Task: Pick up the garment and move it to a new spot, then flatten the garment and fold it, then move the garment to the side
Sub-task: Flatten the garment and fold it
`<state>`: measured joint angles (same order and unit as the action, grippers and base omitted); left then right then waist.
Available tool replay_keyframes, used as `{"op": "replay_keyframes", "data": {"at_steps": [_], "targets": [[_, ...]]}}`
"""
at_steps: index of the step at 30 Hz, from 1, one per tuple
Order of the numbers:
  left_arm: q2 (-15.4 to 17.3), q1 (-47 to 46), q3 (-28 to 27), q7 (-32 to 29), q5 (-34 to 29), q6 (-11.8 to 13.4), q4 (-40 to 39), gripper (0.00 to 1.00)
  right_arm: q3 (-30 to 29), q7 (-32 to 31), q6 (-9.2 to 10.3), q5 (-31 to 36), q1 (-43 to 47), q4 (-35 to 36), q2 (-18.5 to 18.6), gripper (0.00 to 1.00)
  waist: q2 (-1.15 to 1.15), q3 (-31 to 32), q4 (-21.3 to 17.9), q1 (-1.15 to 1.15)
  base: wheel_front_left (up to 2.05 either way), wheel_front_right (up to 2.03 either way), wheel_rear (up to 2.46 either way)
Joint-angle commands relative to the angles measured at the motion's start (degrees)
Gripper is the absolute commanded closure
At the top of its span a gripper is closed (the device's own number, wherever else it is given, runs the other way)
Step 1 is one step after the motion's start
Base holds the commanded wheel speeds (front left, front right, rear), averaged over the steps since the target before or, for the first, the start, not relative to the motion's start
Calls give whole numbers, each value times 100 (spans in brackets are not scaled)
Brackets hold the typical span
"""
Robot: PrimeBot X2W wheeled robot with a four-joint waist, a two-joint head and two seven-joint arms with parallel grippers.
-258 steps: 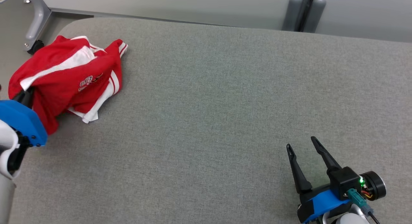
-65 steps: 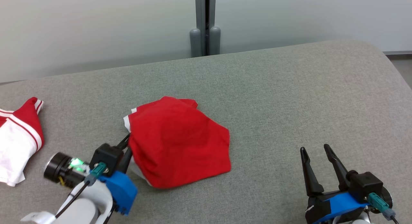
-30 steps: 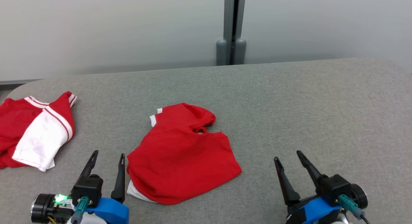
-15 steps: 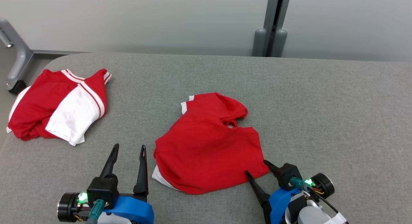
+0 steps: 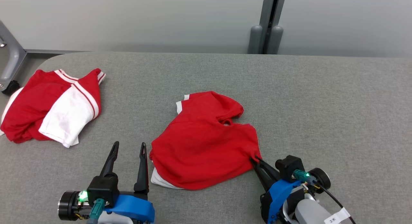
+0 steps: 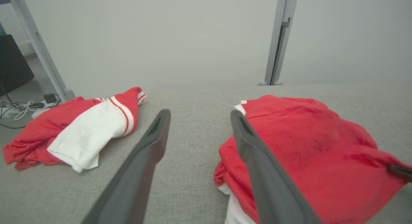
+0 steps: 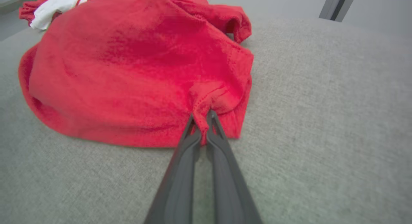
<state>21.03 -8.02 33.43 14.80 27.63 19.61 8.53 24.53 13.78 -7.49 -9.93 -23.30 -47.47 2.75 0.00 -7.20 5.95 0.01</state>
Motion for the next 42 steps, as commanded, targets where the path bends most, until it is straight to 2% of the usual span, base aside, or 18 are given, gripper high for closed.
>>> {"op": "replay_keyframes", "data": {"at_steps": [1,6,11,20,22,25,28,31,38,42], "targets": [[-27,-8,-47,32,-35,-18,0,0,-47,64,-1,-92,-64,117,25,100,0,12,-50,-1,0,0,0],[-70,54,-101,43,-99,-8,-45,0,-209,131,-1,-235,389,796,74,100,0,68,-259,-1,0,0,0],[-86,128,-243,44,-168,-13,-126,0,-273,100,-1,-256,1100,1948,252,100,0,118,-516,-1,0,0,0],[-125,191,-504,46,-358,-79,-361,0,-244,-1053,-1,-495,2343,4984,507,100,0,120,-766,-1,0,0,0],[-129,198,-564,46,-398,-90,-397,0,-295,-1354,-1,-434,2508,5498,547,100,0,118,-759,-1,0,0,0],[-175,189,-605,47,-453,-141,-410,0,-491,-1681,-1,-471,2598,5879,443,100,0,119,-684,-1,0,0,0],[-234,168,-624,47,-505,-211,-381,0,-703,-1887,-1,-365,2362,5782,350,100,0,102,-566,-1,0,0,0],[-281,145,-632,47,-557,-283,-350,0,-946,-2008,-1,-335,1908,5253,232,100,0,73,-433,-1,0,0,0],[-485,54,-609,46,-710,-457,-289,0,-1681,-2062,-1,64,425,3121,78,100,0,-45,30,-1,0,0,0],[-632,87,-620,46,-791,-539,-239,0,-2439,-1956,-1,445,-240,1952,70,100,0,-87,309,-1,0,0,0]]}}
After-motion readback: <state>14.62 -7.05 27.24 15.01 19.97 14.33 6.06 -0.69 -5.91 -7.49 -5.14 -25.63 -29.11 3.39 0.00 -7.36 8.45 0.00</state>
